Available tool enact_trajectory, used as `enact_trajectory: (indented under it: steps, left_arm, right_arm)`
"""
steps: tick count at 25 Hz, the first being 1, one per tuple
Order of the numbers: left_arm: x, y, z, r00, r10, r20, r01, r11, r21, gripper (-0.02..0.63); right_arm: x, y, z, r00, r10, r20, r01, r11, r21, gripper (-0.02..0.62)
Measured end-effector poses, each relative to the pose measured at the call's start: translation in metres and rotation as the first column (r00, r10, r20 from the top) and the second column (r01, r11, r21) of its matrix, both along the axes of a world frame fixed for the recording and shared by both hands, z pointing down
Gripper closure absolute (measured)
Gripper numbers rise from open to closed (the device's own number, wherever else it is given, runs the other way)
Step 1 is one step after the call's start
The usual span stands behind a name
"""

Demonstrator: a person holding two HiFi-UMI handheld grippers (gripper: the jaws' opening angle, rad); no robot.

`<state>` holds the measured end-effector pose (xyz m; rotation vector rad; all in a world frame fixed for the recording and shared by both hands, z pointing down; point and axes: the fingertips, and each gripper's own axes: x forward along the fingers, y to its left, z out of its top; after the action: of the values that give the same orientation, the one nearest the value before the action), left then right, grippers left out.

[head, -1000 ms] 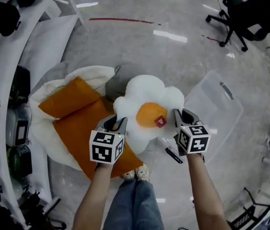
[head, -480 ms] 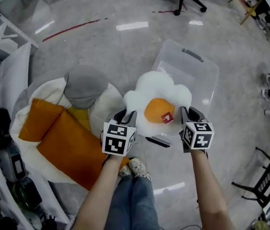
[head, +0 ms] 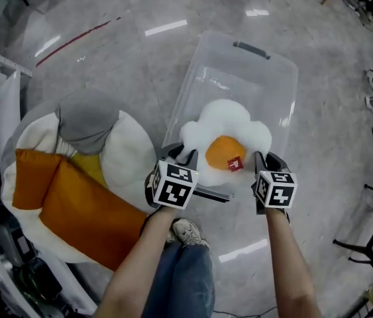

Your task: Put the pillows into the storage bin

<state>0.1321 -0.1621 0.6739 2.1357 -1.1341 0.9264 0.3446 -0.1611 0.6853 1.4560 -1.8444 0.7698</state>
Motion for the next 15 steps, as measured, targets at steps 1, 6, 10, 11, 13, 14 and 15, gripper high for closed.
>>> enact_trajectory:
  steps: [1,6,10,11,13,14,15]
  left_arm:
    - [0.002,0.002,0.009,1.0,0.021,0.016,-0.021,1.0,0.0,0.486]
    - [0.002,0.0,0.029,0.996,0.057,0.07,-0.059,0.998,0.022,0.469]
    - [-0.009,-0.003,0.028,0.992,-0.005,0.123,0.0,0.999,0.041,0.395]
    - [-0.012,-0.003,0.025,0.993,-0.027,0.117,0.022,0.999,0.047,0.374]
    - [-0.018,0.0,0.018,0.993,-0.066,0.095,0.061,0.997,0.053,0.36]
    - [-0.023,0.003,0.013,0.993,-0.086,0.083,0.081,0.995,0.056,0.359]
    - [-0.029,0.006,0.007,0.992,-0.108,0.072,0.104,0.993,0.061,0.359]
  right_arm:
    - [0.002,0.004,0.01,1.0,0.002,-0.003,-0.002,1.0,-0.012,0.531]
    - [0.005,0.01,0.028,1.0,-0.002,-0.002,0.002,1.0,-0.013,0.502]
    - [0.014,0.012,0.026,1.0,0.025,-0.001,-0.025,0.999,-0.024,0.438]
    - [0.015,0.013,0.023,0.999,0.034,0.012,-0.033,0.999,-0.024,0.401]
    - [0.011,0.014,0.016,0.998,0.04,0.046,-0.039,0.999,-0.029,0.353]
    - [0.006,0.014,0.01,0.998,0.037,0.059,-0.035,0.999,-0.029,0.344]
    - [0.001,0.014,0.003,0.997,0.03,0.071,-0.028,0.999,-0.027,0.342]
